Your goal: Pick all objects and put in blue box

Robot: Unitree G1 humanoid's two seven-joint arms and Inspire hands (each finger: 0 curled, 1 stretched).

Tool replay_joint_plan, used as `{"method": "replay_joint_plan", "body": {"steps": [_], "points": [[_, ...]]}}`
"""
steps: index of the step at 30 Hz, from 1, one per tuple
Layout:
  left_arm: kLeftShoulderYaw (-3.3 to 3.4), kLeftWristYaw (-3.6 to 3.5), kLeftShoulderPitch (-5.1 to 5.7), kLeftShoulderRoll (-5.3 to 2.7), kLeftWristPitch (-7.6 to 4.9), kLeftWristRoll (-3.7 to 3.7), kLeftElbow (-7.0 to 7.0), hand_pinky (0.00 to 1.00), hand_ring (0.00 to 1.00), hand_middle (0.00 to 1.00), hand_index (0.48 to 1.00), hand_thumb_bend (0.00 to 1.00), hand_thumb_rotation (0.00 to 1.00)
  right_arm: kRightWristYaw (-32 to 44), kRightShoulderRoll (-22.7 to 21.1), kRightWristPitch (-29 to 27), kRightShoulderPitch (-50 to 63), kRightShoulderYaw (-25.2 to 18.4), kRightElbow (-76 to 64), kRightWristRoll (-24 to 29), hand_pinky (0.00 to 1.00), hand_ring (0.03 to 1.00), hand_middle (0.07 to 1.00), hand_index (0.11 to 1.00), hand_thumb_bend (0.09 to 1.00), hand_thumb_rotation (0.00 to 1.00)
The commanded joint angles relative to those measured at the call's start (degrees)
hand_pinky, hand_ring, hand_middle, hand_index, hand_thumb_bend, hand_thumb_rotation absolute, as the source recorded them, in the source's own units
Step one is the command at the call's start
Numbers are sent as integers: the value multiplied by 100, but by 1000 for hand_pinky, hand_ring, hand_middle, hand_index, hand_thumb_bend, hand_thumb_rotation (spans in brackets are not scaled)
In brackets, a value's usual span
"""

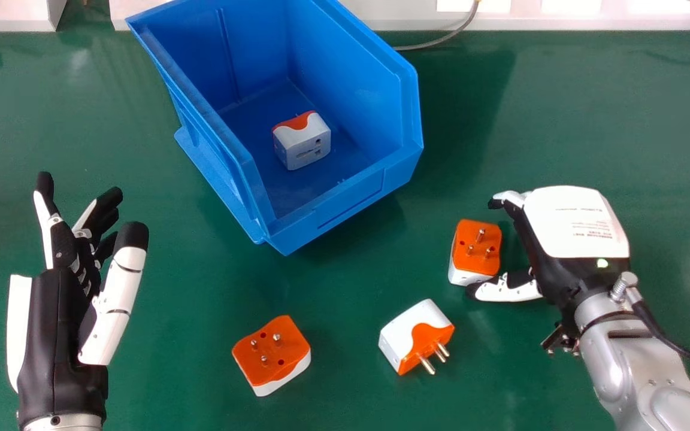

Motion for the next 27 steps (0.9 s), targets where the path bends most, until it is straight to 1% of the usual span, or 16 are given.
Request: {"method": "replay_joint_plan", "body": {"steps": [1,4,9,10,12,14,17,18,20,22,24,25,27], "points": [[-4,29,11,0,-51,-29,-145,884,907,890,893,583,727,102,24,-59,-136,129,-69,-86,674,754,783,787,500,451],[-4,49,12,-10,-29,16,-164,886,909,890,894,599,729,176,-9,-69,-179,196,-87,-108,671,755,782,788,491,461],[-8,91,27,-9,-62,79,-175,874,902,887,890,608,742,286,-80,-130,-303,305,31,-118,670,753,777,781,462,438],[-12,97,32,-10,-59,76,-183,871,901,886,890,610,745,329,-90,-143,-334,325,65,-106,666,749,773,776,456,431],[-22,87,42,-11,-56,41,-194,873,902,887,890,607,747,359,-98,-186,-398,352,161,-84,662,746,768,769,430,430],[-27,85,49,-8,-60,33,-203,877,905,890,892,600,745,304,-105,-286,-477,371,318,-51,635,715,743,740,421,408],[-27,102,57,-5,-72,59,-206,880,905,891,893,603,749,285,-114,-436,-633,416,605,-13,450,504,561,573,408,300],[-24,102,54,1,-90,64,-194,877,906,891,894,603,753,416,-99,-407,-723,443,716,-12,393,445,509,523,448,220],[-22,97,60,6,-91,55,-207,869,904,890,892,608,752,638,-20,-337,-855,413,900,105,337,394,475,496,478,167],[-19,94,70,9,-78,48,-228,864,902,888,891,609,749,722,35,-316,-899,343,988,253,285,363,461,490,484,155],[-11,99,80,8,-62,45,-245,861,902,888,891,596,746,645,21,-364,-863,292,969,357,187,262,355,480,487,154],[-8,100,85,10,-59,45,-250,861,901,886,890,589,742,625,-2,-407,-842,273,945,405,173,248,341,478,487,155],[-7,92,87,13,-55,31,-257,862,901,887,890,580,741,545,-65,-533,-808,255,917,467,196,273,361,478,487,157]]}}
